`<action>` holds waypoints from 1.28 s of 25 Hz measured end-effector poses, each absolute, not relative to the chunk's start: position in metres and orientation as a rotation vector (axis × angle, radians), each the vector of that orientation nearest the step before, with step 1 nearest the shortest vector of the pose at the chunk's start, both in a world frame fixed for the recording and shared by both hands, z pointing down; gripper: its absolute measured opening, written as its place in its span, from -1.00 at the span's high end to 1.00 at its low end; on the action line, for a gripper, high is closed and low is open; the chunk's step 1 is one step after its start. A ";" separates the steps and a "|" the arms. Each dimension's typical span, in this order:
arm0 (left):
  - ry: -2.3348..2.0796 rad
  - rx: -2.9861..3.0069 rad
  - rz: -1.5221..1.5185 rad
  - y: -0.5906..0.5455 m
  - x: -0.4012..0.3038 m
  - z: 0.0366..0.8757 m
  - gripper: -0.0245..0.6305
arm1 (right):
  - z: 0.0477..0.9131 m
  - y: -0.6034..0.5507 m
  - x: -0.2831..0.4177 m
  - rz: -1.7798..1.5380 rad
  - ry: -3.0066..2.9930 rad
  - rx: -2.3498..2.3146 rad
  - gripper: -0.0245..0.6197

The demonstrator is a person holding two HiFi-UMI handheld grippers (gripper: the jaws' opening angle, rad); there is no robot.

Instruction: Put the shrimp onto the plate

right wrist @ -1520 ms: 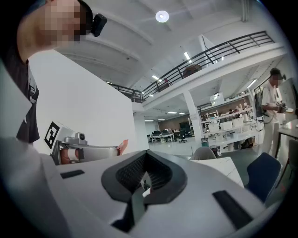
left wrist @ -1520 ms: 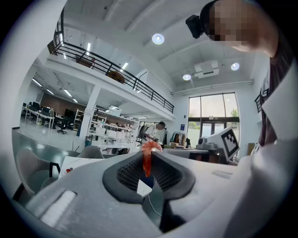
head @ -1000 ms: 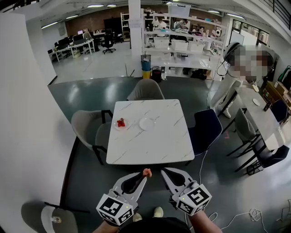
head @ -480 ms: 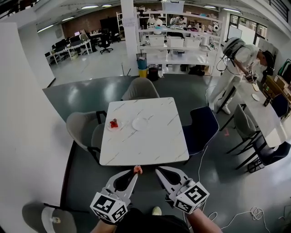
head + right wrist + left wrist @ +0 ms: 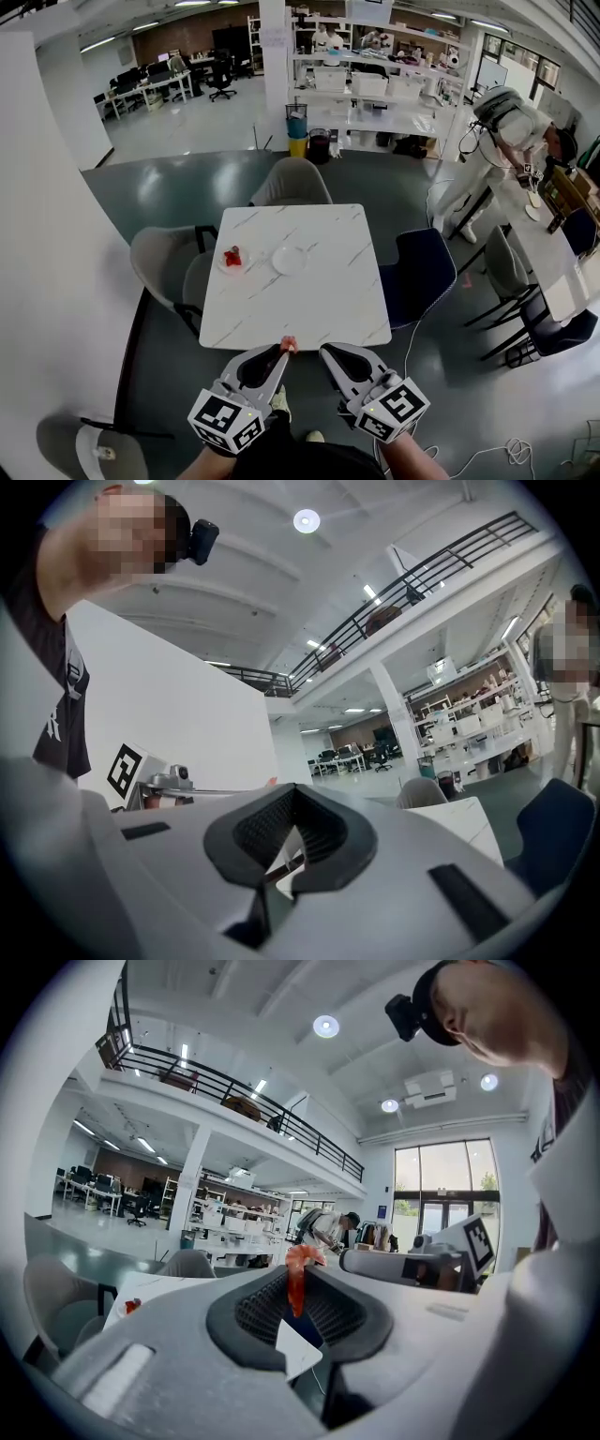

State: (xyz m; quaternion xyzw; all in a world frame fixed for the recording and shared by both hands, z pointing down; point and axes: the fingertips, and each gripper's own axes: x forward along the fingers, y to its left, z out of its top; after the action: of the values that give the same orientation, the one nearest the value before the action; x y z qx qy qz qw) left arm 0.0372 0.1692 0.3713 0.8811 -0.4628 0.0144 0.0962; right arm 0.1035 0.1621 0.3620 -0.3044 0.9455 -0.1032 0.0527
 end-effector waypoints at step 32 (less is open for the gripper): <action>-1.243 2.585 0.311 -0.175 -0.048 0.490 0.75 | 0.423 -0.146 0.003 -0.430 2.836 -1.175 0.91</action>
State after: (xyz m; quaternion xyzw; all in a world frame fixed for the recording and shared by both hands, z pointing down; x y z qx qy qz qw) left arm -0.0480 -0.1752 0.4899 0.8886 -0.4272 0.1068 0.1281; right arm 0.0034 -0.1463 0.4234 -0.3789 0.9147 -0.1388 0.0210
